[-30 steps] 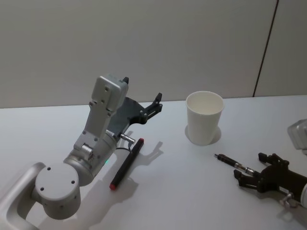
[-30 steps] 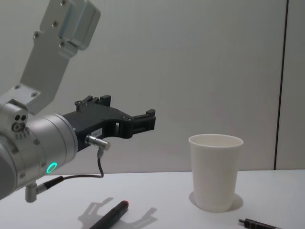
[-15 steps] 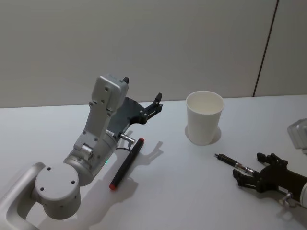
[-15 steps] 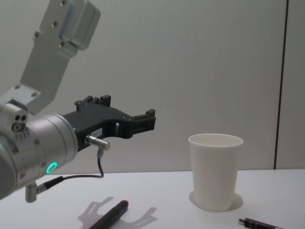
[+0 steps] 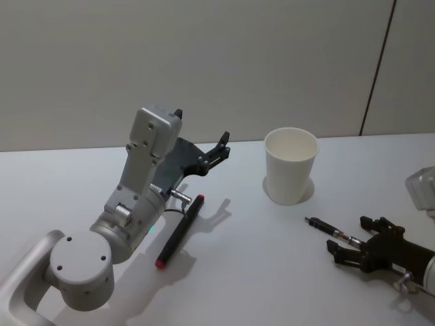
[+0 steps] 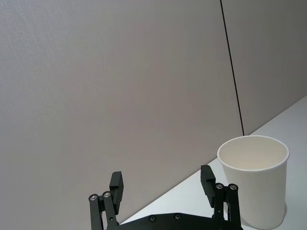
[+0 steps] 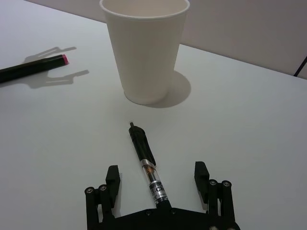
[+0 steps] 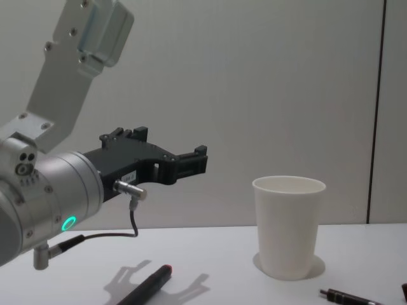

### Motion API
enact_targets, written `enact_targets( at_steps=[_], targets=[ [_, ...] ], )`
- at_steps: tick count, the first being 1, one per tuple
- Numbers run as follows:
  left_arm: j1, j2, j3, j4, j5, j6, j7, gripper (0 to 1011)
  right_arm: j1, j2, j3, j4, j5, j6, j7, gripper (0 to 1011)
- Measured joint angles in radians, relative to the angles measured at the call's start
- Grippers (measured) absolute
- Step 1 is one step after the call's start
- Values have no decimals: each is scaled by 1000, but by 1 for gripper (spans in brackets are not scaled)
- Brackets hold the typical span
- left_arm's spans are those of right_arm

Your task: Place the pen into the pen holder.

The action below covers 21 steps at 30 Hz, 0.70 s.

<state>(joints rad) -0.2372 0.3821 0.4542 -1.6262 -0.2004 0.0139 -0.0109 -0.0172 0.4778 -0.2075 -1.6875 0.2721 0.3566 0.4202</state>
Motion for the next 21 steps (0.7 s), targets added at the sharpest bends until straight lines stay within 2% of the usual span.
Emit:
enact_targets(
  at_steps=[4,9,21],
  targets=[
    [0,0,0,0,0,0,0,1001,1,0,0,0,1,0,3,949],
    [0,0,0,0,0,0,0,1001,1,0,0,0,2,0,4,825],
    [0,0,0,0,0,0,0,1001,2,0,1,-1,2,-1,5,431]
  ],
)
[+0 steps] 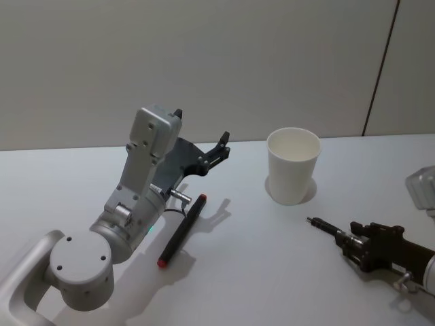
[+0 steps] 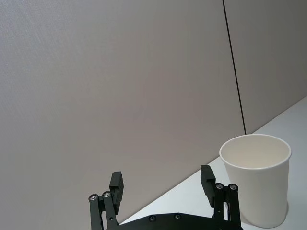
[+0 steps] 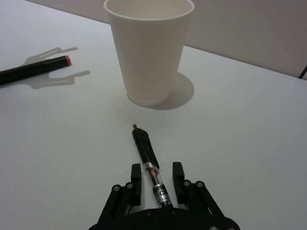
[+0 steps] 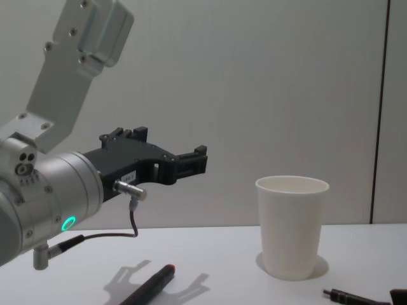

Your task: Place the pen into the pen holder.

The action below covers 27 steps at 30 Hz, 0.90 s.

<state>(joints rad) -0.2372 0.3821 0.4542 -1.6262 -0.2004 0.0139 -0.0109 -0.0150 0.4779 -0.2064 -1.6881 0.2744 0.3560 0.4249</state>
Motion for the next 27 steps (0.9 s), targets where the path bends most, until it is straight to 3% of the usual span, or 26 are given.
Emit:
enact_targets(
  at_steps=[10,21,27],
  targets=[
    [0,0,0,0,0,0,0,1001,1,0,1,0,0,-1,1,120],
    [0,0,0,0,0,0,0,1001,1,0,1,0,1,-5,1,107],
    [0,0,0,0,0,0,0,1001,-1,-1,2,4,10,-41,-8,106]
  ],
)
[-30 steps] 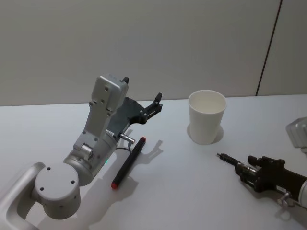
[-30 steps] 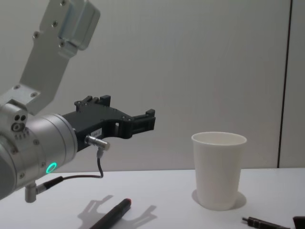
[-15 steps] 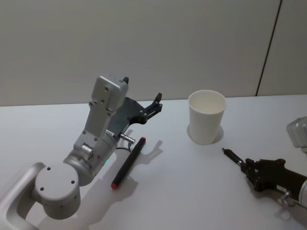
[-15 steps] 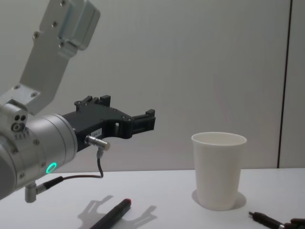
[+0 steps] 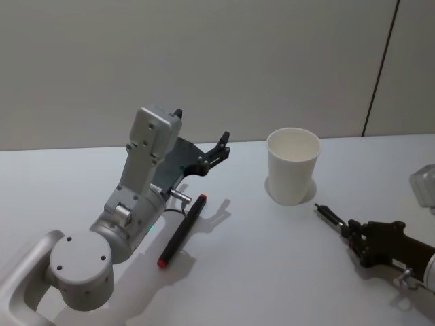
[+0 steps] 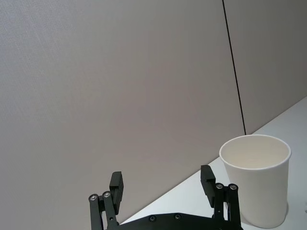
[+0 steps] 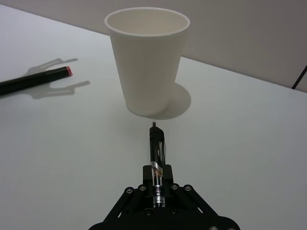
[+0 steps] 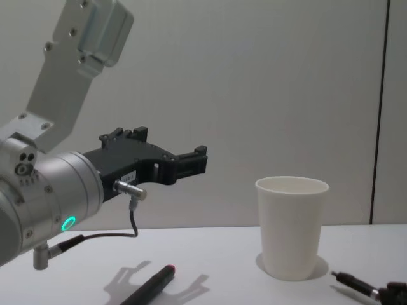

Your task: Place the pen into the pen holder.

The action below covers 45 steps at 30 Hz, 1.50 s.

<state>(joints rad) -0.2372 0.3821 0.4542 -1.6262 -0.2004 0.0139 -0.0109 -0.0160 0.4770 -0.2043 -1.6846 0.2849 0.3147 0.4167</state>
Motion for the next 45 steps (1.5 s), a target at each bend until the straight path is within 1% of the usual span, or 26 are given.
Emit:
enact_targets(
  at_steps=[3,4,6,7,10,11,14,15,17,20,21,24,25,26,27,32,33,35,36,39,41,42,45],
  targets=[
    [0,0,0,0,0,0,0,1001,-2,0,2,1,8,-20,-6,107],
    [0,0,0,0,0,0,0,1001,-5,0,4,2,17,-40,-11,106],
    [0,0,0,0,0,0,0,1001,-7,0,7,2,25,-55,-16,106],
    [0,0,0,0,0,0,0,1001,-10,0,10,2,37,-77,-21,106],
    [0,0,0,0,0,0,0,1001,-16,1,16,2,63,-116,-29,107],
    [0,0,0,0,0,0,0,1001,-16,1,16,2,63,-116,-29,106],
    [0,0,0,0,0,0,0,1001,-26,5,26,-1,103,-163,-34,106],
    [0,0,0,0,0,0,0,1001,-28,5,28,-2,109,-169,-34,106],
    [0,0,0,0,0,0,0,1001,-35,9,35,-6,138,-197,-35,106],
    [0,0,0,0,0,0,0,1001,-42,13,42,-11,171,-224,-34,106],
    [0,0,0,0,0,0,0,1001,-47,15,46,-14,193,-240,-32,106],
    [0,0,0,0,0,0,0,1001,-57,20,56,-22,235,-268,-25,106],
    [0,0,0,0,0,0,0,1001,-61,22,61,-25,259,-283,-20,106],
    [0,0,0,0,0,0,0,1001,-61,22,61,-25,259,-283,-20,106],
    [0,0,0,0,0,0,0,1001,-65,24,65,-28,282,-295,-15,106],
    [0,0,0,0,0,0,0,1001,-74,29,78,-39,351,-331,4,106],
    [0,0,0,0,0,0,0,1001,-74,30,82,-41,376,-345,12,106],
    [0,0,0,0,0,0,0,1001,-74,30,86,-43,398,-355,20,106],
    [0,0,0,0,0,0,0,1001,-74,30,88,-44,418,-367,29,106],
    [0,0,0,0,0,0,0,1001,-64,24,91,-44,458,-393,50,106],
    [0,0,0,0,0,0,0,1001,-57,21,92,-40,471,-406,60,106],
    [0,0,0,0,0,0,0,1001,-49,16,92,-35,482,-420,71,106],
    [0,0,0,0,0,0,0,1001,-33,6,91,-23,491,-437,83,106]
  ],
)
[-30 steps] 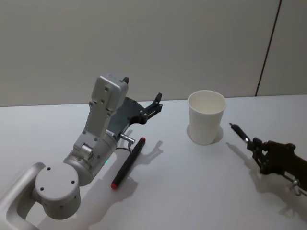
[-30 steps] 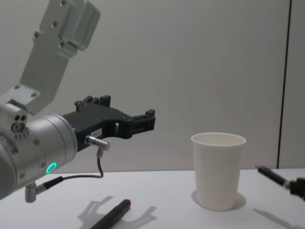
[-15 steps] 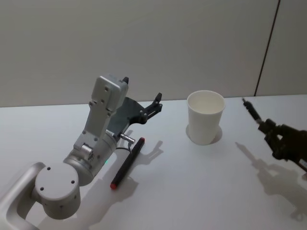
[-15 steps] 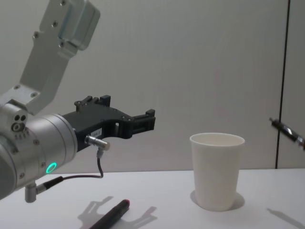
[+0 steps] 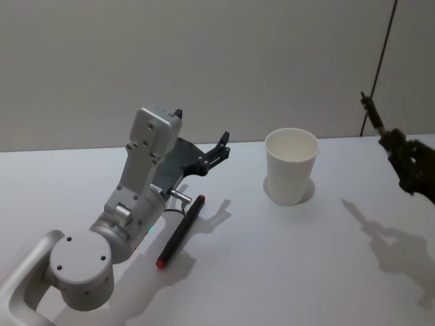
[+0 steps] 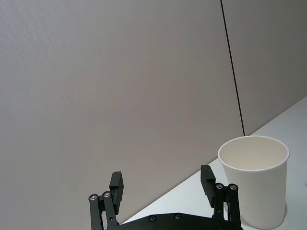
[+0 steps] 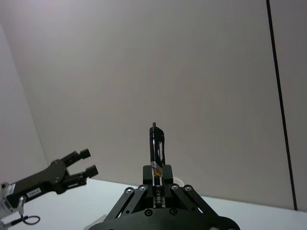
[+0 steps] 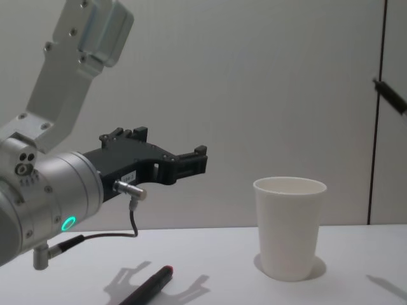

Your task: Place the pen into the pen holder.

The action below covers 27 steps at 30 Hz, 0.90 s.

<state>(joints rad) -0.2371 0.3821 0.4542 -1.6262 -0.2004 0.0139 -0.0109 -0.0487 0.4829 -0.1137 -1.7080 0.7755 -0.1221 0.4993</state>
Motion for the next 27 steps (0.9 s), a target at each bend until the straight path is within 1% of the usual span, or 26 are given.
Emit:
enact_targets(
  at_steps=[4,9,17,18,20,21,22,26,27],
  targets=[
    [0,0,0,0,0,0,0,1001,30,-17,-7,24,0,-25,16,106],
    [0,0,0,0,0,0,0,1001,71,-42,-20,62,-28,-52,31,106],
    [0,0,0,0,0,0,0,1001,133,-80,-43,130,-109,-90,36,106],
    [0,0,0,0,0,0,0,1001,146,-87,-47,144,-129,-100,36,106],
    [0,0,0,0,0,0,0,1001,167,-101,-55,171,-151,-112,36,106],
    [0,0,0,0,0,0,0,1001,167,-101,-55,171,-151,-112,36,106],
    [0,0,0,0,0,0,0,1001,180,-109,-59,186,-167,-122,36,106],
    [0,0,0,0,0,0,0,1001,213,-130,-70,227,-197,-144,37,106],
    [0,0,0,0,0,0,0,1001,229,-138,-74,242,-208,-154,40,106]
  ],
)
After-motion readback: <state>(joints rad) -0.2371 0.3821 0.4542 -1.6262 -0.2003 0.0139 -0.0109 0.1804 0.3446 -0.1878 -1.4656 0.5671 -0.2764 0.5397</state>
